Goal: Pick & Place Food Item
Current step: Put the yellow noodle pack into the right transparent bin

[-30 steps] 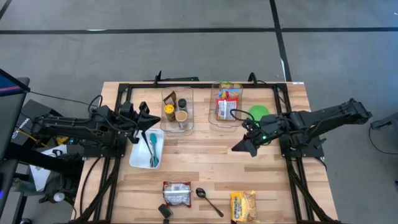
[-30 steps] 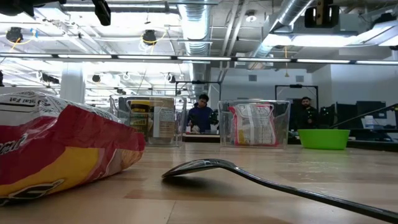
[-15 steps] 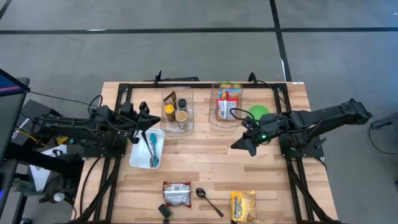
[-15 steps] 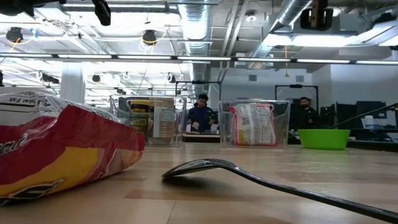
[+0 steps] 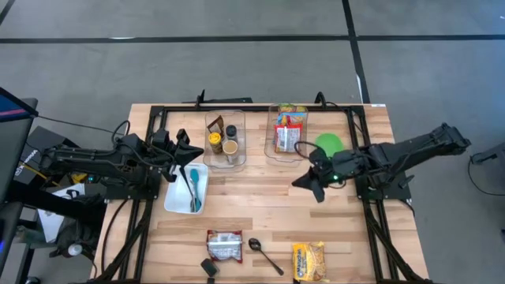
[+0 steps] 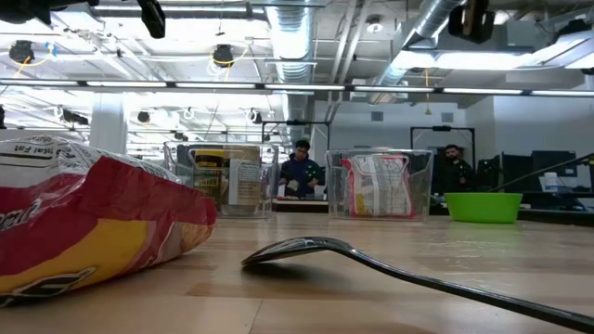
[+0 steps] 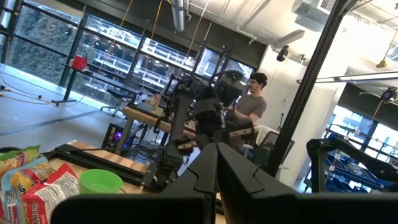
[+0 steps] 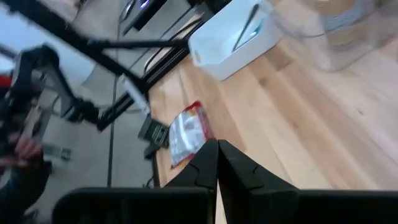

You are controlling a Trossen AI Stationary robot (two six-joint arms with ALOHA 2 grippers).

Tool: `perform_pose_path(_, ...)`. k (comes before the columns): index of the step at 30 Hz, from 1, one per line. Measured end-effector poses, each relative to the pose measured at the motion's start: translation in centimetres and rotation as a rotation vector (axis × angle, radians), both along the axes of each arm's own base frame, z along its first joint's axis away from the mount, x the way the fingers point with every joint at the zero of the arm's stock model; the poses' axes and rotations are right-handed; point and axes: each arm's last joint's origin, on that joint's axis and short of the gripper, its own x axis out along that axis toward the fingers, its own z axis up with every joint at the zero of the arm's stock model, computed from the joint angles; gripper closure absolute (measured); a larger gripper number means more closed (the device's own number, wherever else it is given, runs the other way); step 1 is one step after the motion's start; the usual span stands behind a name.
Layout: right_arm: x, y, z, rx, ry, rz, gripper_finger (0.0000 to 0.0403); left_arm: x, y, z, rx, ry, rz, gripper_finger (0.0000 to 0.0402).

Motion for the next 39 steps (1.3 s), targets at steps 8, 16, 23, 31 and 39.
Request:
perform_pose_path(8,-1.9,4.5,0.0,0.116,0.030,0.153,0.0400,0.0,0.0,0.0,-0.004,0.000,-0.001,0.0398)
perform_pose_path(16,-3.1,9.9,-2.4,0.178,0.170,0.183,0.0400,0.0,0.0,0.0,-0.005,0.000,-0.002,0.0398)
perform_pose_path(23,-3.6,13.4,-6.9,0.139,0.419,0.165,0.0400,0.0,0.0,0.0,-0.006,0.000,-0.002,0.0398)
perform_pose_path(31,-4.6,16.4,-10.0,0.157,0.564,0.170,0.0400,0.0,0.0,0.0,-0.006,0.000,-0.002,0.0398)
perform_pose_path(39,-6.0,18.4,-12.0,0.171,0.640,0.144,0.0400,0.0,0.0,0.0,-0.006,0.000,-0.002,0.0398)
